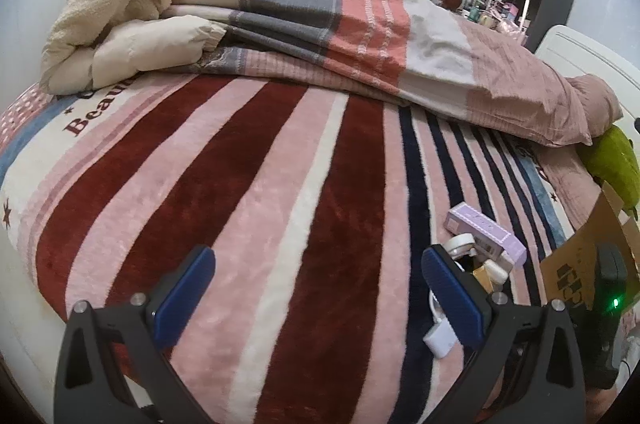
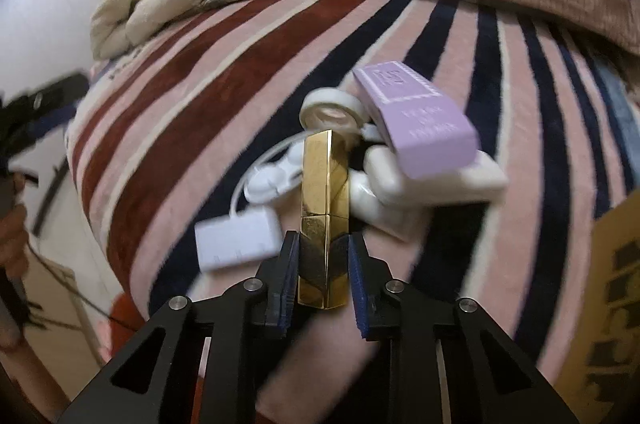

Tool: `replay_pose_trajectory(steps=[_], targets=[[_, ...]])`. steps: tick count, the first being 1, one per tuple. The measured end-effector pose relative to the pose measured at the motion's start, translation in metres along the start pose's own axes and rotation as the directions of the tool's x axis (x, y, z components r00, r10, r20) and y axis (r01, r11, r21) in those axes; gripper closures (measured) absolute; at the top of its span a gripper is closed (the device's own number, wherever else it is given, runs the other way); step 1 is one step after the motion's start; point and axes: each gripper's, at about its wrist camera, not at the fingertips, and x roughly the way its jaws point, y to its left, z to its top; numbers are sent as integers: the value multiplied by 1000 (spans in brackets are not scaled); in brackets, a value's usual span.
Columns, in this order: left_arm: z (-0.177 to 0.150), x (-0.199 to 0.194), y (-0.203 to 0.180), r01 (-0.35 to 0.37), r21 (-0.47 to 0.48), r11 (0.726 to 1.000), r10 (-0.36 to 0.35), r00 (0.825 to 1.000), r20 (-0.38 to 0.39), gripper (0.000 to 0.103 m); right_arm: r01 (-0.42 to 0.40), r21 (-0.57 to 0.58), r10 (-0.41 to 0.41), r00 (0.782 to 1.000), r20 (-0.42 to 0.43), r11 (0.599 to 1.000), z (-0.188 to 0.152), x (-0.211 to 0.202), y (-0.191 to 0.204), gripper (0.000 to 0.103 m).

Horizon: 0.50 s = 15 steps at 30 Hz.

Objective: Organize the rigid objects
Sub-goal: 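Lower the right tool onto the gold stick and close on it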

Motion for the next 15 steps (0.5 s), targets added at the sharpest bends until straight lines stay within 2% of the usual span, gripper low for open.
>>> replay_pose_trajectory(steps=[4,7,9,11,13,14,15], targets=[[-2,-2,-10,64,37,997,-64,998,-6,0,-10,-28,9,998,-59,1000,-17,-8,-5,84],[-6,-3,-20,100,71,992,-102,995,17,0,61,-43,-63,997,-45,997,-17,-4,-4,83],[-10,-5,-26,115,96,989,-120,991,51,0,96,-60,-97,995,-19,994,-14,-2,-1,71],[-12,-5,-31,121,129,984,-128,990,51,0,121,-98,-123,992,-11,988,-13,3,5,70],[-12,-7,-36,139,151,979,-145,989,31,0,138,-132,-141,990,-9,982,-13,7,8,85],[-12,-8,-38,178,156,972,-182,983,9,0,127,-137,-130,992,-11,982,-13,6,9,90],[-10,-10,-41,238,156,959,-240,971,-6,0,136,-135,-137,991,2,981,-13,1,10,90]])
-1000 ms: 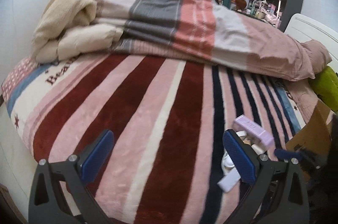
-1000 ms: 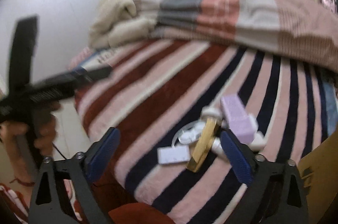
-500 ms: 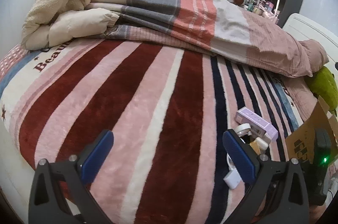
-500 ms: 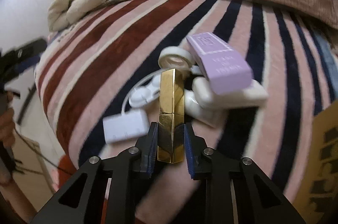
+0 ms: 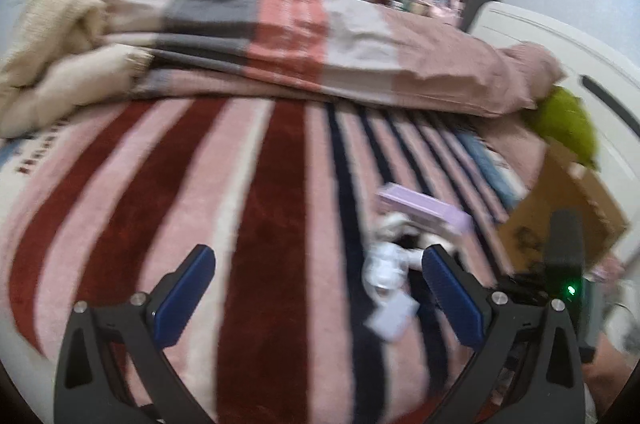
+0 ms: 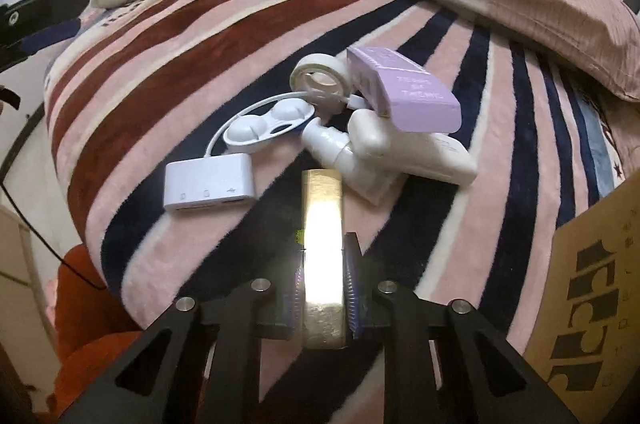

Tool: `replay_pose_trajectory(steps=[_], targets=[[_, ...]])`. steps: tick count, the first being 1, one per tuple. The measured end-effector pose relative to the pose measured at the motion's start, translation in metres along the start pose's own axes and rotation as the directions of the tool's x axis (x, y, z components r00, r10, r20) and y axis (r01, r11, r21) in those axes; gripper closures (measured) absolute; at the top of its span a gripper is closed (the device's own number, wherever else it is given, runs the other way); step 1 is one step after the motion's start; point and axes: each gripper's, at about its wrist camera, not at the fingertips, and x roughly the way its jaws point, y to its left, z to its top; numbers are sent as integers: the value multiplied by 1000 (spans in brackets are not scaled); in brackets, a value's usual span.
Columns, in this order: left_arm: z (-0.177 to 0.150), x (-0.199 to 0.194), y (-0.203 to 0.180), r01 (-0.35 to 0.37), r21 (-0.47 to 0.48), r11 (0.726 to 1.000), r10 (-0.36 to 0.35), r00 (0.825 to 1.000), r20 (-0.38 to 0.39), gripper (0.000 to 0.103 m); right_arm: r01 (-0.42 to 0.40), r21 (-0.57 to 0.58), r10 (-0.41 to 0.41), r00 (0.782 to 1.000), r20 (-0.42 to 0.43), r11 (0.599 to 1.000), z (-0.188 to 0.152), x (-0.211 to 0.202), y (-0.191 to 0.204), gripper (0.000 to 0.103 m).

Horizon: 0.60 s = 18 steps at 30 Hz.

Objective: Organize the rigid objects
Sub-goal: 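Lower the right tool onto the gold stick and close on it, then carry the gold stick into the cardboard box and open the right tool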

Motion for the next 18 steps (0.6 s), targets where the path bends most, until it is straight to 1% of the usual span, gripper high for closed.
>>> replay_pose_trajectory(steps=[2,4,6,7,8,9,10,12,13,14,15,16,17,18], targets=[[7,-2,-8,70,22,997,-70,998,-3,1,-12,-8,12,999,35,1000,1,-12,1,90],[16,-3,-23,118,80,990,-118,993,-13,1,-71,-10,71,993,92,997,7,-34,0,90],[30,-7,-40,206,107,973,-205,978,-19,2,-122,-35,126,979,161,992,16,-63,0,90],[39,-10,-49,274,113,955,-273,962,-24,3,-135,-51,143,972,187,989,20,-74,1,90],[43,-13,-57,314,118,942,-314,949,-25,8,-156,-73,168,960,223,985,26,-91,1,90],[49,-15,-66,350,125,929,-349,937,-30,14,-169,-83,185,951,248,982,28,-103,0,90],[57,-16,-77,380,133,915,-379,925,-36,18,-179,-90,197,944,266,980,33,-112,0,90],[65,-17,-95,412,147,899,-410,911,-48,36,-191,-95,212,925,316,977,34,-138,-7,90],[70,-16,-106,431,154,889,-428,902,-54,42,-190,-94,211,919,332,977,35,-147,-8,90],[75,-14,-119,459,159,874,-454,888,-66,53,-188,-99,211,914,347,977,34,-156,-11,90],[79,-12,-132,479,169,862,-473,878,-75,58,-178,-96,202,907,371,979,33,-166,-19,90],[81,-11,-142,481,181,858,-475,877,-80,62,-170,-89,191,903,384,981,31,-172,-27,90],[85,-6,-159,477,200,856,-469,879,-91,69,-157,-72,173,900,400,985,28,-180,-39,90],[87,-1,-170,491,204,847,-481,871,-99,70,-150,-62,162,899,408,987,25,-185,-46,90]])
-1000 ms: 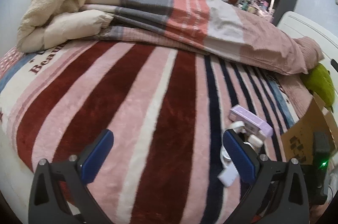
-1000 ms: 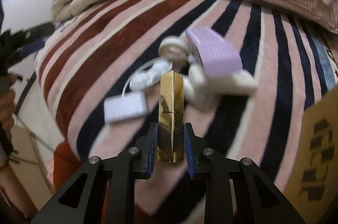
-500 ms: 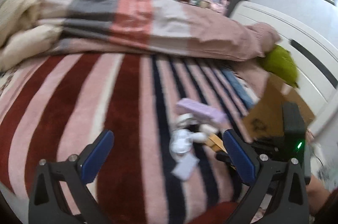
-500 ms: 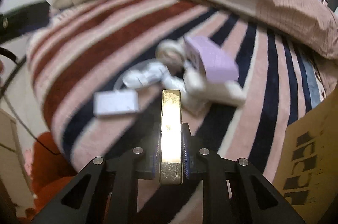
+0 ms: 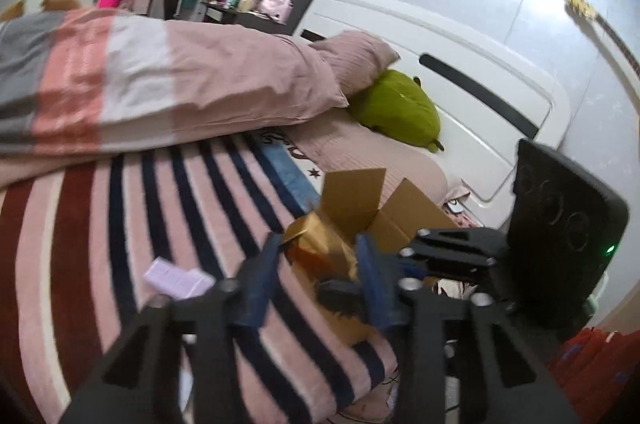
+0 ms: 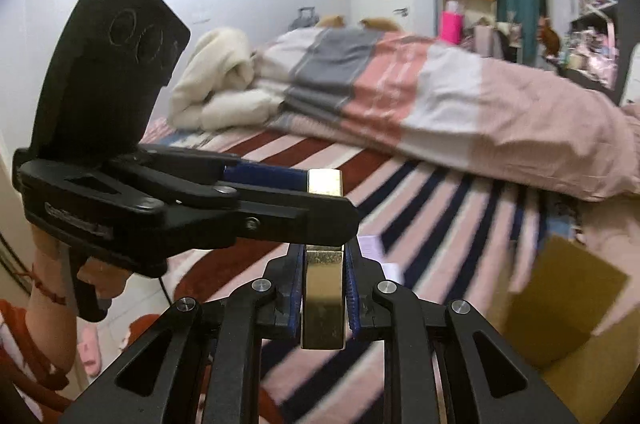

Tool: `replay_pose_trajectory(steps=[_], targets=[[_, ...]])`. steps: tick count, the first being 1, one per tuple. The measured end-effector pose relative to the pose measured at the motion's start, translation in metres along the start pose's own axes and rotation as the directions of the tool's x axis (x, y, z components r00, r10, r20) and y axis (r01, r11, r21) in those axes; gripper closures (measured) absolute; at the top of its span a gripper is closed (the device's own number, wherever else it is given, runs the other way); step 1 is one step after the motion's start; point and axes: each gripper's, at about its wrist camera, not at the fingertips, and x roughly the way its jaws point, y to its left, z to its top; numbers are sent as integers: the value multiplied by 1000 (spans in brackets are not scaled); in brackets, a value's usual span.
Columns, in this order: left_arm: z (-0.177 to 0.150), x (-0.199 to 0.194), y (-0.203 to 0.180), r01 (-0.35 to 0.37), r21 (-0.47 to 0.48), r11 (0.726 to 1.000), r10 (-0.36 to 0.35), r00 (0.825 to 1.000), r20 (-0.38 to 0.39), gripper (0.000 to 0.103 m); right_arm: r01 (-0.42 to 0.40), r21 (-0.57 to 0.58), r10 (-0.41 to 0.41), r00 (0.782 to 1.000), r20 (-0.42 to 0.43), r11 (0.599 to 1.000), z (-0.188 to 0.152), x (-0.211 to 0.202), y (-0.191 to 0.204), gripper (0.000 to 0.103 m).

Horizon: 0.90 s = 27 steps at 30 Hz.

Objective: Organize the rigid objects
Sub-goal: 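Carry the gold stick into the cardboard box and open the right tool, then move the right tool back over the white USB adapter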

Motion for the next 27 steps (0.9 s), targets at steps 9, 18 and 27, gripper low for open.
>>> replay_pose_trajectory(steps=[9,18,27], targets=[[32,97,-63,90,62,994,-81,987,-138,70,129,111,-129,992,-5,985,-23,-55,-90,90],[33,161,-78,88,61,994,-69,961,-269,68,216,166,-197,972,-124,962,-47,-51,-144,90],[35,131,-70,-37,112,993,59,979,-196,24,295,119,-271,946,-180,948,-56,-51,-138,67]])
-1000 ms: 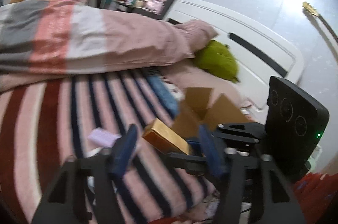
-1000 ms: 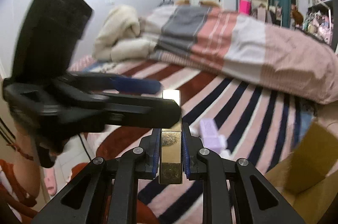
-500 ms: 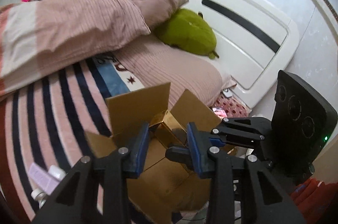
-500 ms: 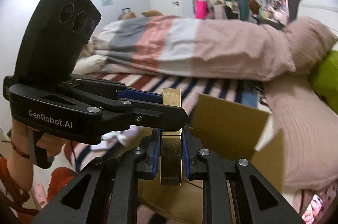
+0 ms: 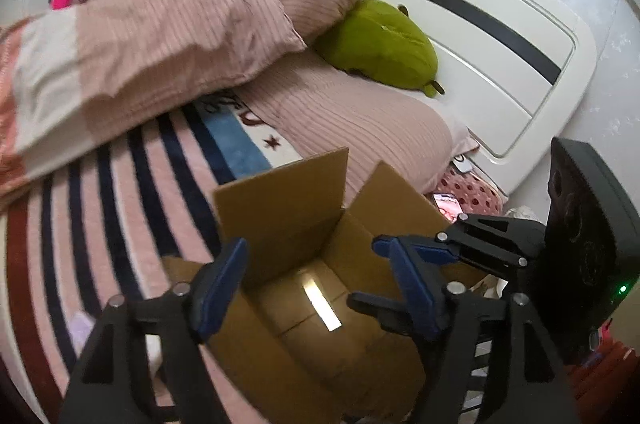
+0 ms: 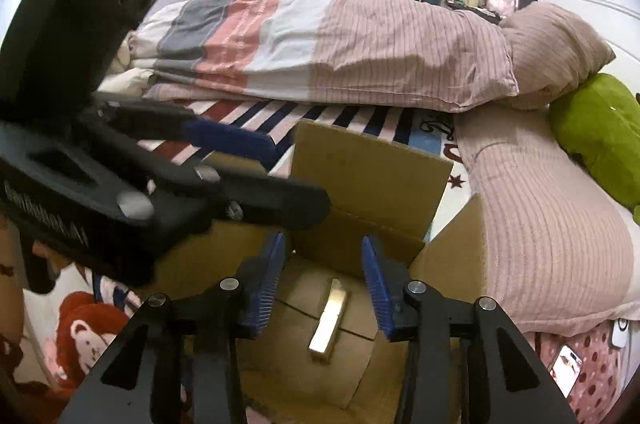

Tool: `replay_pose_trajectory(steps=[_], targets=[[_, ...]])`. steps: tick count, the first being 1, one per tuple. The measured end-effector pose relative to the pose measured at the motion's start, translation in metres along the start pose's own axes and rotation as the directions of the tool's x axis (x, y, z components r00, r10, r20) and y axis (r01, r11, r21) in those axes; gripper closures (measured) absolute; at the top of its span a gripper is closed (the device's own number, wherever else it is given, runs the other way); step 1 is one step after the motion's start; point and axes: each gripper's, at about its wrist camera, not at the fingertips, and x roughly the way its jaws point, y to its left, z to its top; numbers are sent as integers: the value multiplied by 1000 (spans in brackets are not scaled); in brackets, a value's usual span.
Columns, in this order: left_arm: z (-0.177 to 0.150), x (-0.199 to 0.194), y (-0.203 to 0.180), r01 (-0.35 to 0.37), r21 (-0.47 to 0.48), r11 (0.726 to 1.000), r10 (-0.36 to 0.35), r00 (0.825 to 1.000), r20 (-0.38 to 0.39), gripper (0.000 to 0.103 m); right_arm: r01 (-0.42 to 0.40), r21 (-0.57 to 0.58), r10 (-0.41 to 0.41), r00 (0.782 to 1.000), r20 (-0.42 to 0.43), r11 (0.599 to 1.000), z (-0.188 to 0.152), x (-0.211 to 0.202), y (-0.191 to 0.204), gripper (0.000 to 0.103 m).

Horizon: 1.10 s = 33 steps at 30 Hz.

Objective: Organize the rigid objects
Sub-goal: 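Move the right tool back over the white USB adapter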

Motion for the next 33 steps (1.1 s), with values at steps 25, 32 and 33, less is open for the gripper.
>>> replay_pose_trajectory(steps=[25,32,33], targets=[[-203,-175,206,-380,-334,863,423,904,65,17,-415,-125,386,899,-207,901,4,130,222,18],[-243,-161,229,-352,-401,846,388,922,9,17,-351,-134,294,899,-324,927,-18,200,238,19],[-245,-161,229,-352,-403,845,387,922,6,17,-345,-135,287,900,-327,929,-18,203,240,22]])
